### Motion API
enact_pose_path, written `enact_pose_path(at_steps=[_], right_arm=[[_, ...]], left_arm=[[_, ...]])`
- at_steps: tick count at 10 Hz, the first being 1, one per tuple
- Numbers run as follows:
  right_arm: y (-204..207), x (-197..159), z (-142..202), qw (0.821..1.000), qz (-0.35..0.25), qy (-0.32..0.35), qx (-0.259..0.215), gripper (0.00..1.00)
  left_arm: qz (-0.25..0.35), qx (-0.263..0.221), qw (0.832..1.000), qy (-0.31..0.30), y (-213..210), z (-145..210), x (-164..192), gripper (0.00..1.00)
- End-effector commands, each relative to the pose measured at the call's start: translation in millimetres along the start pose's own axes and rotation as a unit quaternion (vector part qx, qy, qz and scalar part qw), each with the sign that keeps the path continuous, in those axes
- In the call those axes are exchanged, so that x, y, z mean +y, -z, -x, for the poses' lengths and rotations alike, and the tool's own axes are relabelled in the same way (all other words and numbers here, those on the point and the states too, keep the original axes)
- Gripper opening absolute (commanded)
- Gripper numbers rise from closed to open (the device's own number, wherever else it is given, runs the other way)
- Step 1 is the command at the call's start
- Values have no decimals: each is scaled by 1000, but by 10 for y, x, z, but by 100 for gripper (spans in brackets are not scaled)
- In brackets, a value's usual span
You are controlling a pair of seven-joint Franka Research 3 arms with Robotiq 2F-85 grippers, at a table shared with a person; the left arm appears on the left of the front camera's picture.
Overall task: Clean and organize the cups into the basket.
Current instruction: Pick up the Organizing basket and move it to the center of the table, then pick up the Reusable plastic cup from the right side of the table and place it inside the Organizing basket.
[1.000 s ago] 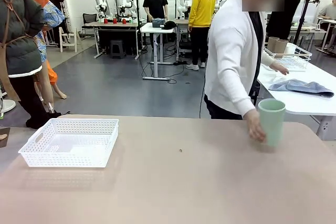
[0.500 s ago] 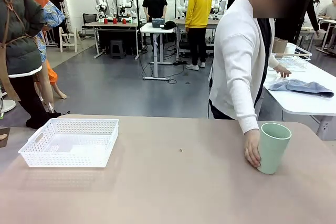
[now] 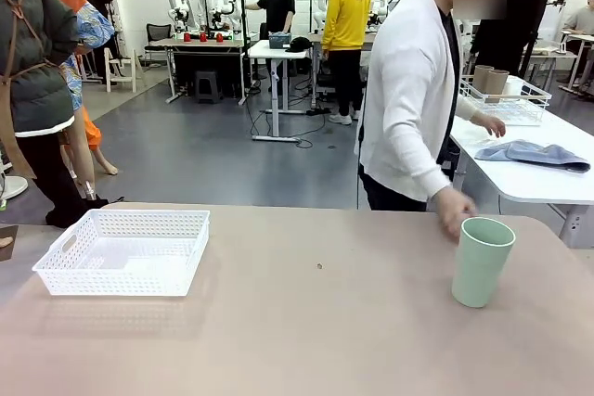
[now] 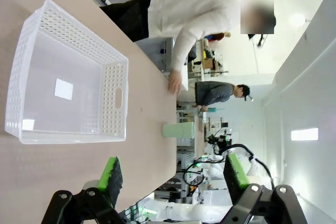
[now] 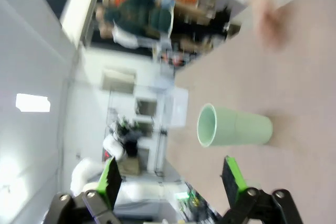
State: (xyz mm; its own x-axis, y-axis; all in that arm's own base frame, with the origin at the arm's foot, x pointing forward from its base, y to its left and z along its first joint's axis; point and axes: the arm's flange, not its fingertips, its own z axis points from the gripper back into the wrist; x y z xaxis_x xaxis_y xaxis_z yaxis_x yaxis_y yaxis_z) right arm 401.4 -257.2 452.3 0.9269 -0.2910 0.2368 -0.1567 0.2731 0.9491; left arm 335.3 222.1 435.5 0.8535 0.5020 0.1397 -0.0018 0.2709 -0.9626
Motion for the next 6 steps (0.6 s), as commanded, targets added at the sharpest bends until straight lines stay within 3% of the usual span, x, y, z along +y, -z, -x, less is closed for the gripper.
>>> enact_pose_path(at_steps=[1, 2, 4, 6], right_arm=[[7, -54, 4, 973, -23, -189, 127, 100], [23, -62, 3, 943, -39, -271, 190, 100], [49, -131, -57, 901, -1, -403, 161, 100], [52, -164, -11, 872, 27, -465, 150, 100]], left_arm=[[-67, 24, 992, 101, 8, -19, -54, 100], [-119, 19, 983, 141, 62, -11, -142, 100], [-236, -26, 954, 186, 200, -27, -351, 100], [-372, -72, 901, 209, 409, -97, -459, 100]])
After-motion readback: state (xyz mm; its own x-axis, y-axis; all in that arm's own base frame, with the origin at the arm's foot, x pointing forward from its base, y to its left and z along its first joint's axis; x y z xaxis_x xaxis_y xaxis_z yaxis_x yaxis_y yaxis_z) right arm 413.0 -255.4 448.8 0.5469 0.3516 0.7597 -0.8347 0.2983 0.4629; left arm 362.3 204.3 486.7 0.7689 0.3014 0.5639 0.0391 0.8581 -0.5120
